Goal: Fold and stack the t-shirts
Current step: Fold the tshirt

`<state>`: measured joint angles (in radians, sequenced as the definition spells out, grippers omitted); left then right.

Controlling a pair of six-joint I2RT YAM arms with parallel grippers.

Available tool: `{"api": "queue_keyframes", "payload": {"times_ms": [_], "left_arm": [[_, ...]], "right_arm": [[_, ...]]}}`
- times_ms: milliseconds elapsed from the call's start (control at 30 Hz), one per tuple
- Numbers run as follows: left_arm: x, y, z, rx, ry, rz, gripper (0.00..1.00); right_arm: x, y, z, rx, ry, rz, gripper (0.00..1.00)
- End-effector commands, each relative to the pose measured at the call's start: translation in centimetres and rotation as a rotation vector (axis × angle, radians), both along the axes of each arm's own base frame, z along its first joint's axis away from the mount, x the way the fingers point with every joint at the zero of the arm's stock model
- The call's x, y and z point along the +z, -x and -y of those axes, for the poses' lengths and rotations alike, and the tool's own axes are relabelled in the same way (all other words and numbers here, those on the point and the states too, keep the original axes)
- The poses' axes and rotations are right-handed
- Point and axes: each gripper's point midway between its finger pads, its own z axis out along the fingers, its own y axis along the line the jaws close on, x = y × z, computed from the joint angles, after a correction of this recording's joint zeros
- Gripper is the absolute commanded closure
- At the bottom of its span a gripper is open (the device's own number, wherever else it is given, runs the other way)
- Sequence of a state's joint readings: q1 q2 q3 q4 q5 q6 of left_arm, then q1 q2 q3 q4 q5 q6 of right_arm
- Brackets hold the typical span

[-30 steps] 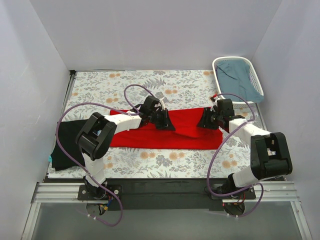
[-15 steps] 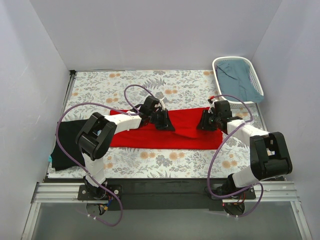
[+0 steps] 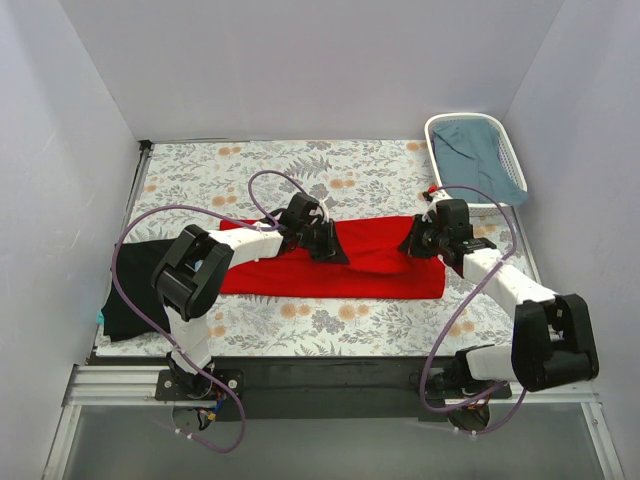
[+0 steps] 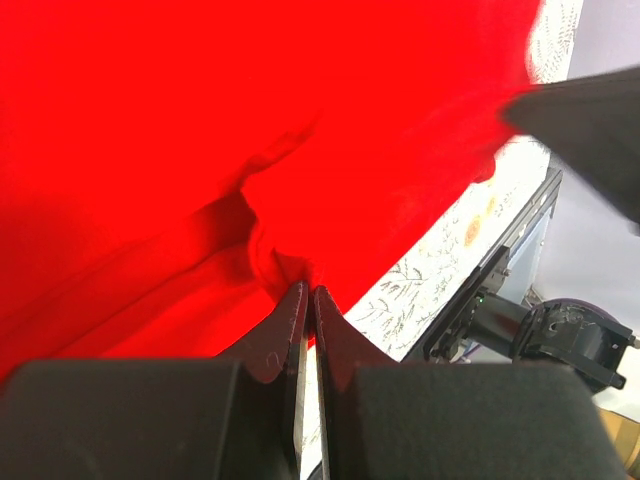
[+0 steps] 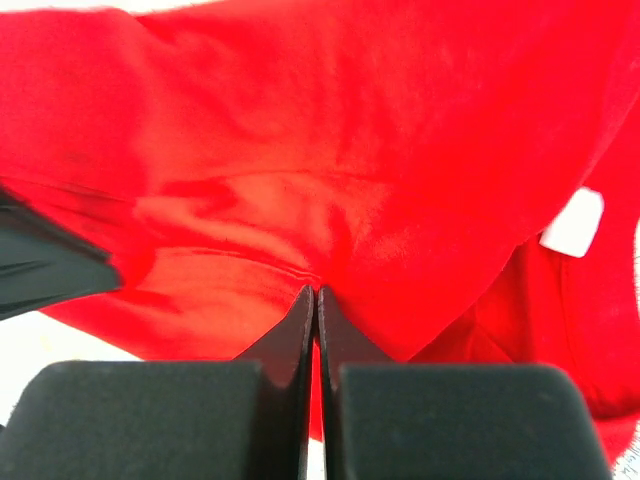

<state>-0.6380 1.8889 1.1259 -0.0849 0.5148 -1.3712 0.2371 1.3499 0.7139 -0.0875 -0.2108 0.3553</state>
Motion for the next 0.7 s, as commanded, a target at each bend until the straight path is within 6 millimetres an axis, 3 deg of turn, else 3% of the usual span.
{"api": "queue_keyframes", "payload": {"times_ms": [0, 133, 167, 400, 667], "left_arm": [[2.1, 0.8, 0.1, -0.014, 0.026, 0.006, 1.00], [2.0, 1.0, 0.1, -0.013, 0.024, -0.004, 1.00], [2.0, 1.0, 0.1, -0.014, 0.024, -0.004, 1.00], [1.6, 1.1, 0.4, -0.017, 0.021, -0.019, 1.00], [1.5, 1.2, 0.5, -0.021, 0.019, -0.023, 1.00]], "right_arm": [[3.5, -0.4, 0.0, -0.009, -0.008, 0.086, 0.99], [3.7, 0.1, 0.4, -0.005, 0.010, 0.087, 0.97], [3.4, 0.2, 0.4, -0.002, 0.015, 0.081, 0.88], [-0.2, 1.5, 0.8, 0.006, 0.047, -0.022, 0.69], [-1.2, 1.4, 0.4, 0.040, 0.048, -0.049, 0.65]]}}
